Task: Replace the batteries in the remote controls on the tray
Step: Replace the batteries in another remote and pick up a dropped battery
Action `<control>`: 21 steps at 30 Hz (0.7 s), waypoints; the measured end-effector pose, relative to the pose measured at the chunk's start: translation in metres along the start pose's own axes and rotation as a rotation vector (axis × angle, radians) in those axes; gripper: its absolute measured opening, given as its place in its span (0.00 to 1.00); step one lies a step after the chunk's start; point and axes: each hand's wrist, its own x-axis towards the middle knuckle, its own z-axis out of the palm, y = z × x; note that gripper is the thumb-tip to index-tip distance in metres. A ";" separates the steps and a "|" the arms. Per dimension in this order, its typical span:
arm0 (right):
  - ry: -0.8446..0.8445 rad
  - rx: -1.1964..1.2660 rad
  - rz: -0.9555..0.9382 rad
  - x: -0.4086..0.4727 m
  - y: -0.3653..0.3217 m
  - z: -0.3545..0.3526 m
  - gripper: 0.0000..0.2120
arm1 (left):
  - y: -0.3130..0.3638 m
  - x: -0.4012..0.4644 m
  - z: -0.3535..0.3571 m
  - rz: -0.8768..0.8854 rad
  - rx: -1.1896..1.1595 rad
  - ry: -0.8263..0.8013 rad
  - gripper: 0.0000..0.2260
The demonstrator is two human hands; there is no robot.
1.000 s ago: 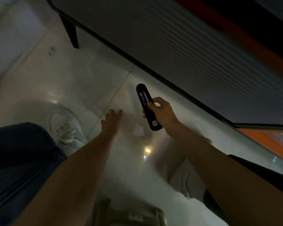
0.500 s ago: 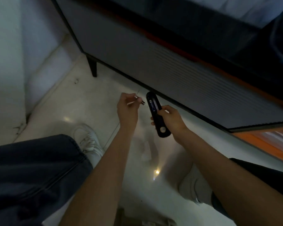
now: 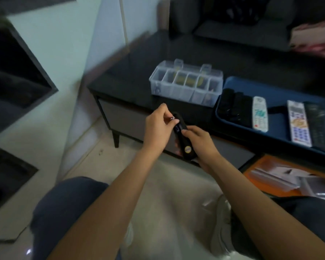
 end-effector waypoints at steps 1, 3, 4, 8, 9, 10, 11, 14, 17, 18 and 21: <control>0.002 0.019 -0.023 -0.003 -0.009 -0.004 0.09 | 0.011 0.004 0.000 0.051 0.009 -0.029 0.10; 0.025 0.037 -0.081 -0.008 -0.028 -0.016 0.10 | 0.033 0.013 0.005 0.152 -0.003 -0.100 0.07; 0.037 0.036 -0.098 -0.008 -0.033 -0.020 0.10 | 0.039 0.016 0.006 0.178 -0.006 -0.123 0.06; 0.091 0.033 -0.146 -0.004 -0.053 -0.034 0.08 | 0.056 0.029 0.013 0.239 -0.051 -0.135 0.05; 0.094 0.029 -0.160 -0.001 -0.056 -0.037 0.08 | 0.058 0.033 0.016 0.239 -0.070 -0.134 0.05; 0.097 0.024 -0.172 0.002 -0.059 -0.040 0.08 | 0.060 0.038 0.020 0.233 -0.094 -0.134 0.05; 0.101 0.018 -0.182 0.006 -0.062 -0.044 0.08 | 0.061 0.043 0.024 0.229 -0.115 -0.135 0.05; 0.121 0.024 -0.218 0.021 -0.069 -0.055 0.07 | 0.062 0.061 0.038 0.215 -0.147 -0.128 0.04; 0.149 0.028 -0.239 0.035 -0.074 -0.064 0.08 | 0.062 0.073 0.054 0.171 -0.206 -0.139 0.05; 0.155 0.038 -0.237 0.040 -0.075 -0.068 0.08 | 0.062 0.077 0.061 0.162 -0.221 -0.134 0.05; 0.152 0.049 -0.215 0.052 -0.079 -0.077 0.08 | 0.060 0.083 0.078 0.168 -0.211 -0.101 0.07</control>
